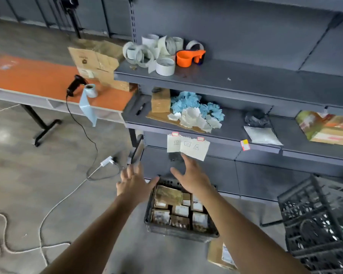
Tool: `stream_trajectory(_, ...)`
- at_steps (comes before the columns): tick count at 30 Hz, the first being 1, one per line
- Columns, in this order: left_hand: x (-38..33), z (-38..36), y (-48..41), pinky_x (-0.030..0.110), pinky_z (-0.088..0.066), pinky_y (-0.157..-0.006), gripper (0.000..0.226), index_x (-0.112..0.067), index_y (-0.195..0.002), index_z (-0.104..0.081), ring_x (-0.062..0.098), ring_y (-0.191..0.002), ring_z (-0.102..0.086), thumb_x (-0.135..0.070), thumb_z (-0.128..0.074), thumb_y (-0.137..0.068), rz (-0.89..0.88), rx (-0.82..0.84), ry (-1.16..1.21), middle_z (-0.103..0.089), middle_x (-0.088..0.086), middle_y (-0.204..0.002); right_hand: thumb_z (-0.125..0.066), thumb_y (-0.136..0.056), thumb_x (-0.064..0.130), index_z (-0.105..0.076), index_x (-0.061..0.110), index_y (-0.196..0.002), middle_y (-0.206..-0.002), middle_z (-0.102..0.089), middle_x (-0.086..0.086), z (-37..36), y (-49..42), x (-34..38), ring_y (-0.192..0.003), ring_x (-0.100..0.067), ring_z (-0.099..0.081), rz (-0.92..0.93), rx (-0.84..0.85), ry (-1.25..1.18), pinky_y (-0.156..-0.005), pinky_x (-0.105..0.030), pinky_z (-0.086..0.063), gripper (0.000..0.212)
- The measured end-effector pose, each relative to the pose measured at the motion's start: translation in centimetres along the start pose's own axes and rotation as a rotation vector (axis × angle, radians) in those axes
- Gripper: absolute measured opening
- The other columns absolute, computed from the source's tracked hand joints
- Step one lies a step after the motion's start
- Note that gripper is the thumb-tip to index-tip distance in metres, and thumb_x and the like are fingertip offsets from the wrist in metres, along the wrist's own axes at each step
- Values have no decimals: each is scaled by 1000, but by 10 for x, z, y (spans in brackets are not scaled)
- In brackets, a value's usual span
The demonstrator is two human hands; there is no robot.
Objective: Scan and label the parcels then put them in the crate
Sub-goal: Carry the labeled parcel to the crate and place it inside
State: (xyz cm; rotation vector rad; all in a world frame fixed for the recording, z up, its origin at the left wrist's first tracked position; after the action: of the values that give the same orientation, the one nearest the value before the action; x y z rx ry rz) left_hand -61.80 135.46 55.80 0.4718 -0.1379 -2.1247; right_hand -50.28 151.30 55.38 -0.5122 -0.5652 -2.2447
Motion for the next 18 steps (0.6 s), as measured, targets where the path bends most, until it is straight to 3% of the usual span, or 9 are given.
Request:
stream_trajectory(10, 132, 103, 41, 50, -33, -107, 77, -29, -151, -17, 31, -142, -18, -69, -39, -88, 116, -197, 66, -19, 4, -156, -48, -95, 60, -15, 32, -155, -156, -28, -6, -27, 21, 162, -138, -28, -38, 204, 21, 30, -104, -45, -41, 74)
stream_trajectory(18, 320, 198, 64, 51, -30, -108, 77, -27, -152, -15, 31, -144, -13, -68, -37, -90, 188, -292, 109, -15, 6, -158, -46, -95, 60, -13, 35, -155, -154, -29, -7, -106, 27, 358, -137, -31, -39, 308, 0, 80, -101, -45, -41, 73)
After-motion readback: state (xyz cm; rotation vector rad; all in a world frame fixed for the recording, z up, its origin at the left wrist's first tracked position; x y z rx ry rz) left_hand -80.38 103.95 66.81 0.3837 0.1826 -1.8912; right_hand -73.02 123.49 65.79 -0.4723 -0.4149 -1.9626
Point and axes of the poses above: each hand's wrist, its own y-axis away from the middle knuckle, its own z-axis out of the back of the hand, x = y × z, the point moved 2 cm from there along -y, towards the middle knuckle
